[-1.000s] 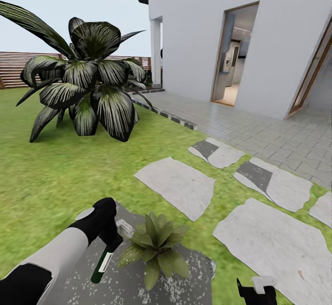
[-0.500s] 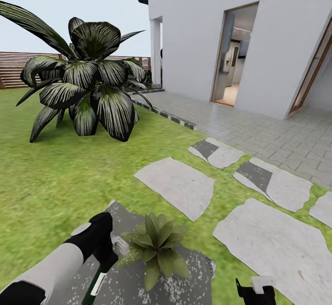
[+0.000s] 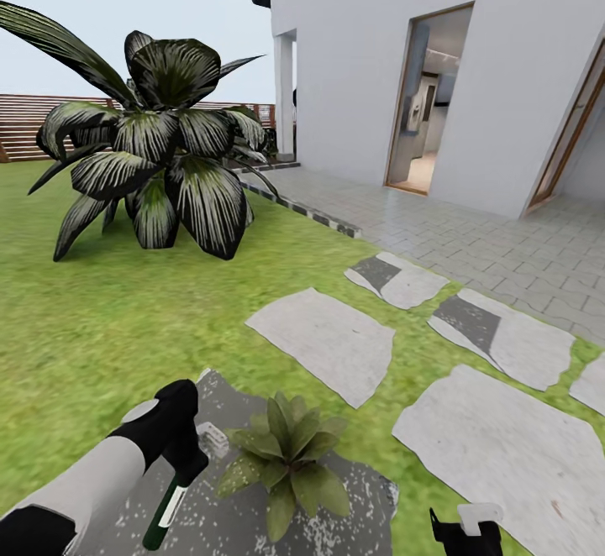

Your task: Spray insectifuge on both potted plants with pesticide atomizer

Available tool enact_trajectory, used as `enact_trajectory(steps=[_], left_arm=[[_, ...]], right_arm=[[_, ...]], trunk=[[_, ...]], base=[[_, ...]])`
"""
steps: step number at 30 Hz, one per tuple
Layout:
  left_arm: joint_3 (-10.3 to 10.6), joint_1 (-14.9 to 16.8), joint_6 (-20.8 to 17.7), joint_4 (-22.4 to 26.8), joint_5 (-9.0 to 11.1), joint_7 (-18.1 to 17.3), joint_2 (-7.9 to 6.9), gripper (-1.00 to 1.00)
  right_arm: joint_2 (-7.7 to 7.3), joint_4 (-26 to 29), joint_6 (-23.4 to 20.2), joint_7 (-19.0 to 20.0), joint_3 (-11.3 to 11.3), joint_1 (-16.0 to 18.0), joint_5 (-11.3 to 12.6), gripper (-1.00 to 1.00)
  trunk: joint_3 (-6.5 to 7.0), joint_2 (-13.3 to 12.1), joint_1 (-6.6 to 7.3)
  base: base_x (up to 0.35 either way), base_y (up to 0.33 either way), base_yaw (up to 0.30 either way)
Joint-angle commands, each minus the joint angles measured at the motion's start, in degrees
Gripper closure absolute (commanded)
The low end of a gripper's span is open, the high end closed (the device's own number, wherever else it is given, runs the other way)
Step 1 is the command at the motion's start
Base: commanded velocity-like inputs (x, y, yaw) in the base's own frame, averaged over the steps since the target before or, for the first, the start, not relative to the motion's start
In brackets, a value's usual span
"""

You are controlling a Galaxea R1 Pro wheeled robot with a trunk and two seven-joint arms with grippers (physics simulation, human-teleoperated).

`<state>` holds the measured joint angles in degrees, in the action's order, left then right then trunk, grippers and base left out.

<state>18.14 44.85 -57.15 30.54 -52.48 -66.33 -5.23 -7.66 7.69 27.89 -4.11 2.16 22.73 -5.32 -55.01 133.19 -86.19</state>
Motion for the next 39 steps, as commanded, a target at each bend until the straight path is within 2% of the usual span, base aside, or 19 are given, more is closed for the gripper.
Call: enact_trajectory(steps=[1, 8, 12, 16, 19, 22, 26, 29, 31, 33, 37, 39], left_arm=[[0.24, 0.07, -0.34, 0.15, -0.43, -0.55, -0.08, 1.00], [0.27, 0.09, -0.26, 0.28, -0.43, -0.33, -0.13, 1.00], [-0.09, -0.38, -0.25, 0.14, -0.39, 3.70, -0.34, 1.00], [-0.33, -0.74, -0.17, 0.01, -0.11, 4.84, -1.62, 1.00], [-0.44, -0.81, -0.15, -0.11, 0.42, 4.76, -3.32, 1.00], [-0.49, -0.82, -0.16, -0.05, 0.61, 4.77, -3.63, 1.00], [-0.61, -0.82, -0.19, 0.11, 0.69, 4.85, -3.20, 1.00], [-0.55, -0.76, -0.24, 1.21, 0.71, 4.70, -2.75, 1.00], [-0.84, -0.74, -0.29, 4.50, 0.74, 4.52, -2.53, 1.00], [-2.77, -0.79, -0.33, 7.67, 1.29, 3.15, -2.46, 1.00], [-3.76, -0.92, -0.12, 8.17, 2.37, -0.70, -2.83, 1.00], [-3.85, -1.94, -0.03, 7.81, 2.31, -1.26, -3.18, 1.00]], right_arm=[[0.01, -0.08, 0.15, -0.29, 0.21, 0.04, -0.58, -1.00], [0.01, -0.05, 0.15, -0.29, 0.20, 0.04, -0.59, -1.00], [0.01, -0.06, 0.15, -0.29, 0.17, 0.04, -0.64, -1.00], [0.01, -0.09, 0.15, -0.29, 0.16, 0.05, -0.65, -1.00], [0.01, -0.11, 0.15, -0.29, 0.14, 0.04, -0.65, -1.00], [0.01, -0.10, 0.15, -0.29, 0.16, 0.04, -0.65, -1.00], [0.01, -0.07, 0.15, -0.29, 0.19, 0.04, -0.65, -1.00], [0.01, -0.07, 0.15, -0.29, 0.20, 0.04, -0.65, -1.00], [0.01, -0.08, 0.15, -0.29, 0.18, 0.04, -0.65, -1.00], [0.01, -0.05, 0.15, -0.29, 0.19, 0.04, -0.65, -1.00], [0.01, -0.06, 0.15, -0.29, 0.17, 0.04, -0.65, -1.00], [0.01, -0.05, 0.15, -0.29, 0.18, 0.04, -0.65, -1.00]], trunk=[[-0.06, 0.02, 0.00], [-0.06, 0.02, 0.00], [-0.06, 0.02, 0.00], [-0.06, 0.02, 0.00], [-0.06, 0.02, 0.00], [-0.06, 0.02, 0.00], [-0.06, 0.02, 0.00], [-0.06, 0.02, 0.00], [-0.06, 0.02, 0.00], [-0.06, 0.02, 0.00], [-0.06, 0.02, 0.00], [-0.06, 0.02, 0.00]], base=[[0.136, 0.000, 0.000], [0.192, 0.000, 0.000], [0.009, 0.000, 0.000], [0.000, 0.000, 0.000], [0.000, 0.000, 0.000], [0.000, 0.000, 0.000], [0.000, 0.000, 0.000], [0.000, 0.000, 0.000], [0.000, 0.000, 0.000], [0.000, 0.000, 0.000], [0.000, 0.000, 0.000], [0.000, 0.000, 0.000]])
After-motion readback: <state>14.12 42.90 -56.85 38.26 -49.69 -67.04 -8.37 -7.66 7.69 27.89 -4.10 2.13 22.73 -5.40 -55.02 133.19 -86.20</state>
